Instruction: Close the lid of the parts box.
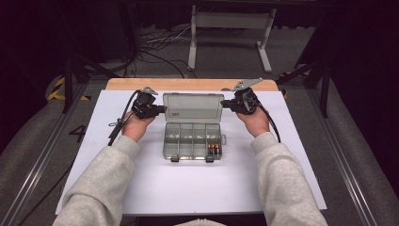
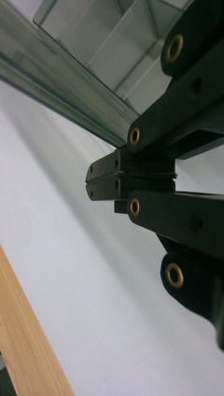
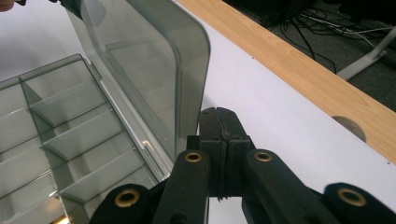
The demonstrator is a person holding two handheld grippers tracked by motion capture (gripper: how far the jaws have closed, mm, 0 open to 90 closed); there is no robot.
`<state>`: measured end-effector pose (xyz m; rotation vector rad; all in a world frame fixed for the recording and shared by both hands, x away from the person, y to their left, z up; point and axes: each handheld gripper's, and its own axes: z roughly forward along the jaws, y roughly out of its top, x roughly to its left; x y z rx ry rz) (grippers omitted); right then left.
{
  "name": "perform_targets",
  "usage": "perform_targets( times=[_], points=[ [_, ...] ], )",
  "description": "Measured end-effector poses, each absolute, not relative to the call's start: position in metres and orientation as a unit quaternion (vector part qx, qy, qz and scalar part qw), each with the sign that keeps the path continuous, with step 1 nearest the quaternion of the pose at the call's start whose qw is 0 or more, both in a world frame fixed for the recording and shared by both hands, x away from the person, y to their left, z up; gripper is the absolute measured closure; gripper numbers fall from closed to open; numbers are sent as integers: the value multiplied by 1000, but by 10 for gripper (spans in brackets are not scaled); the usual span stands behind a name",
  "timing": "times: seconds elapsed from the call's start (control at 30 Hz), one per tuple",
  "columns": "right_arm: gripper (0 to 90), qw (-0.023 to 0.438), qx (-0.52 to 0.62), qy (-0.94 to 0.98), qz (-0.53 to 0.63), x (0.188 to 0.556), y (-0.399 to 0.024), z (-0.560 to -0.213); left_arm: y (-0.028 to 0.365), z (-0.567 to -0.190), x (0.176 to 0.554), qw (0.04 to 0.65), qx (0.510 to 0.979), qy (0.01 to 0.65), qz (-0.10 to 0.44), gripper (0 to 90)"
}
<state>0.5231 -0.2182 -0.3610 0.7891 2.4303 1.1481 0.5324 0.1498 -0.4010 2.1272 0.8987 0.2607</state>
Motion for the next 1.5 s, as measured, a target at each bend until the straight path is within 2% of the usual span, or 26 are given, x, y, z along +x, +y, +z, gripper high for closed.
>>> perform_targets(
  times=[0.83, 1.5],
  points=[
    [900, 169, 220, 865, 418, 485, -221, -336, 158, -378, 506, 440, 840, 304, 95, 894],
    [900, 120, 172, 896, 392, 450, -208, -332, 156, -365, 473, 438, 862, 249, 54, 893]
  ],
)
